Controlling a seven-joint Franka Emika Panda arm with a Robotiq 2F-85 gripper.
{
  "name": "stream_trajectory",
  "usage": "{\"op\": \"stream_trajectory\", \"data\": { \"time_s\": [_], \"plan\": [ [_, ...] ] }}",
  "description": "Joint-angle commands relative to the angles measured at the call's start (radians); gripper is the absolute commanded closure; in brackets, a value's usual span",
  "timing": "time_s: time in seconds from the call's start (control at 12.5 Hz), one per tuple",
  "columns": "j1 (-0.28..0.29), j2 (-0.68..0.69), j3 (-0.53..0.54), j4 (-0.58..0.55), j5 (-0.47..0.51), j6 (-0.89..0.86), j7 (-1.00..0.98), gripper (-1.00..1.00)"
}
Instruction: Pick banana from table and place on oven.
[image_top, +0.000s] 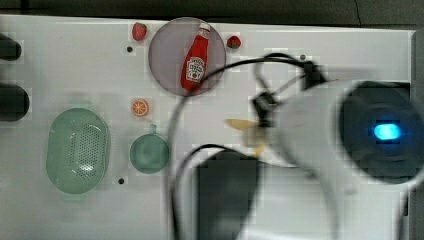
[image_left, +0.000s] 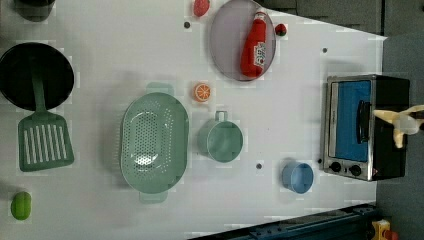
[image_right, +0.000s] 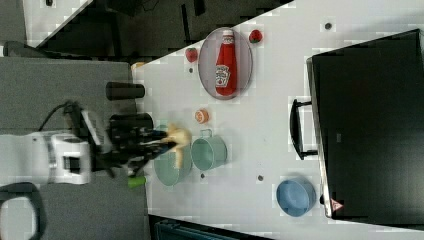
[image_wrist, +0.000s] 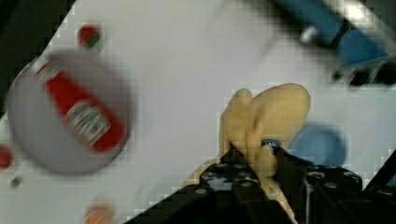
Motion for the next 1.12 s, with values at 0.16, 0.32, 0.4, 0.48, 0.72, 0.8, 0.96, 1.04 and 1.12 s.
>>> {"op": "stream_trajectory", "data": {
  "time_s": [0.16, 0.32, 0.4, 0.48, 0.72, 0.8, 0.96, 1.04, 1.12],
  "plan": [
    [-0.054, 0.156, -0.189, 0.029, -0.009, 0.066, -0.37, 0.59],
    [-0.056, 0.223, -0.282, 0.029, -0.009, 0.173, -0.546, 0.59],
    [-0.056, 0.258, -0.323, 0.03, -0.009, 0.229, -0.631, 0.59],
    [-0.057, 0.29, -0.356, 0.03, -0.006, 0.275, -0.706, 0.59],
    [-0.061, 0.363, -0.415, 0.032, 0.057, 0.333, -0.783, 0.59],
    [-0.064, 0.378, -0.417, 0.032, 0.084, 0.331, -0.784, 0.59],
    [-0.068, 0.394, -0.417, 0.033, 0.086, 0.351, -0.801, 0.29],
    [-0.068, 0.395, -0.417, 0.034, 0.086, 0.366, -0.823, 0.08],
    [-0.066, 0.393, -0.415, 0.038, 0.086, 0.367, -0.841, -0.15]
  ]
}}
